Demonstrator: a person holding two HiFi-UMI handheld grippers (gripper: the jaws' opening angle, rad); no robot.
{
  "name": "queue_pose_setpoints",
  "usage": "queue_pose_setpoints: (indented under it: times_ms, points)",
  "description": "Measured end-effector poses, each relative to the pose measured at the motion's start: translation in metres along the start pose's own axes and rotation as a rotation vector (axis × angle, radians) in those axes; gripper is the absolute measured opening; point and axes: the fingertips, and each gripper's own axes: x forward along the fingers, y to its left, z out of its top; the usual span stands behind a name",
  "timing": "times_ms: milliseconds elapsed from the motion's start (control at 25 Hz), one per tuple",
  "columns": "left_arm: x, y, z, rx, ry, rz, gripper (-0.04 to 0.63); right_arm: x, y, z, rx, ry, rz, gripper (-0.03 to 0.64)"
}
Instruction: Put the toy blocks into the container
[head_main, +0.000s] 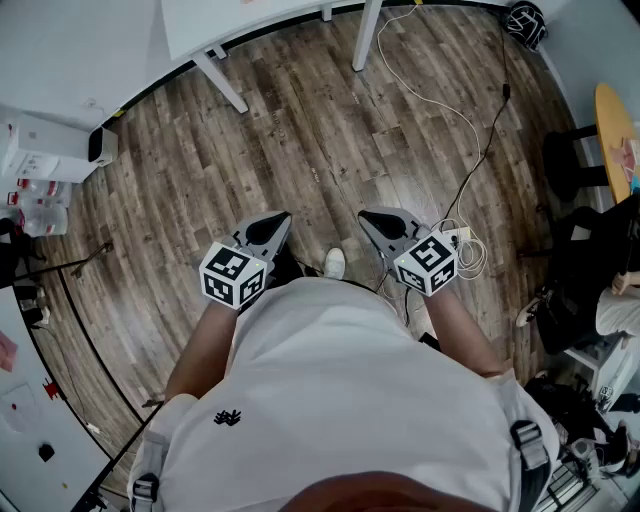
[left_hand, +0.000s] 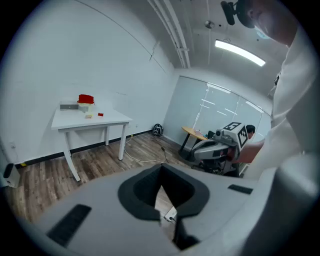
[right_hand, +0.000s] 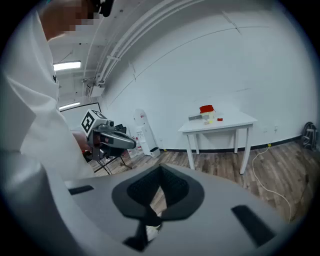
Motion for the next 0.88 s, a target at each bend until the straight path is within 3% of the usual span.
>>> queue_pose_setpoints:
  times_ms: [400, 640, 880]
  points:
    - [0.026, 0.071, 0.032, 0.001, -0.025, -0.03, 0.006, 0.055, -0.037, 0.033, -0.018, 0.021, -0.055, 0.005]
    - [0.044, 0.138, 0.075, -0.004, -0.06, -0.068, 0.006, 0.108, -0.069, 0.08, -0.081, 0.062, -0.104, 0.005]
    - [0.05, 0.206, 0.102, 0.009, -0.042, -0.116, 0.006, 0.164, -0.095, 0.121, -0.076, 0.072, -0.14, 0.005]
